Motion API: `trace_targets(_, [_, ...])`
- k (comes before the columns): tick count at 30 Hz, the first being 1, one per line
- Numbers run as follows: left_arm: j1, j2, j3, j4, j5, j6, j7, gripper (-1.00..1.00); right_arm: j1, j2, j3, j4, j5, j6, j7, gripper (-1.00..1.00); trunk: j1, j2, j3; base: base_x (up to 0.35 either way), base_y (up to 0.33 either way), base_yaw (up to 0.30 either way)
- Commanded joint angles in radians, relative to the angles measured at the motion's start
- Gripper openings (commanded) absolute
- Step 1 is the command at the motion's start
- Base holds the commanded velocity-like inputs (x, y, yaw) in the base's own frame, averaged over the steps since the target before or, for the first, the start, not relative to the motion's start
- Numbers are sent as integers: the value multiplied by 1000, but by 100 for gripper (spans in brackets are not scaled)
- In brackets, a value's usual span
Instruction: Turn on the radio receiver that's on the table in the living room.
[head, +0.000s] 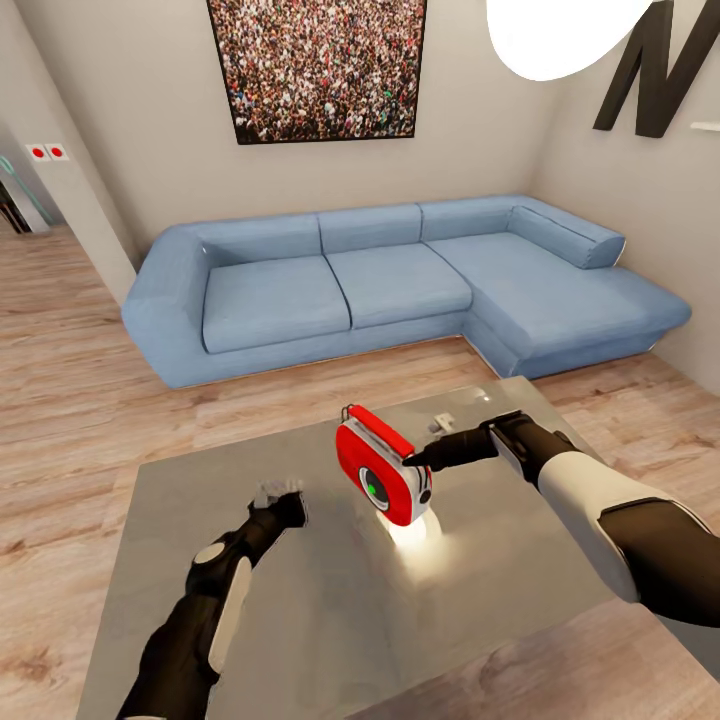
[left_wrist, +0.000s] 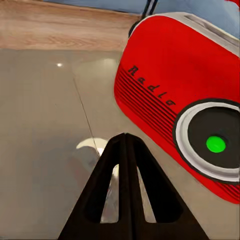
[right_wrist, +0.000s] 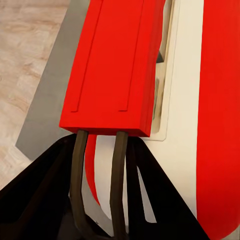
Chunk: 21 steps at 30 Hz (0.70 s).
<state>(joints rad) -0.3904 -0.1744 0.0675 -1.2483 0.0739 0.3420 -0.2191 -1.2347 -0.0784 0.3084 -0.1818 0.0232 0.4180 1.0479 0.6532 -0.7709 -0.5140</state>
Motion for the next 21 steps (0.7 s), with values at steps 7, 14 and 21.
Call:
trace_targets(7, [0, 5, 30, -41, 2, 4, 0, -100, 0, -1, -8, -1, -8, -2, -2, -100, 0, 0, 0, 0, 0, 0])
trace_targets(14, [1, 7, 151, -88, 0, 78, 3, -100, 0, -1, -10, -1, -10, 5, -229, -100, 0, 0, 0, 0, 0, 0])
trace_targets(21, [1, 38, 164, -95, -2, 119, 3, -100, 0, 2, -11, -1, -15, 11, -367, -100, 0, 0, 0, 0, 0, 0])
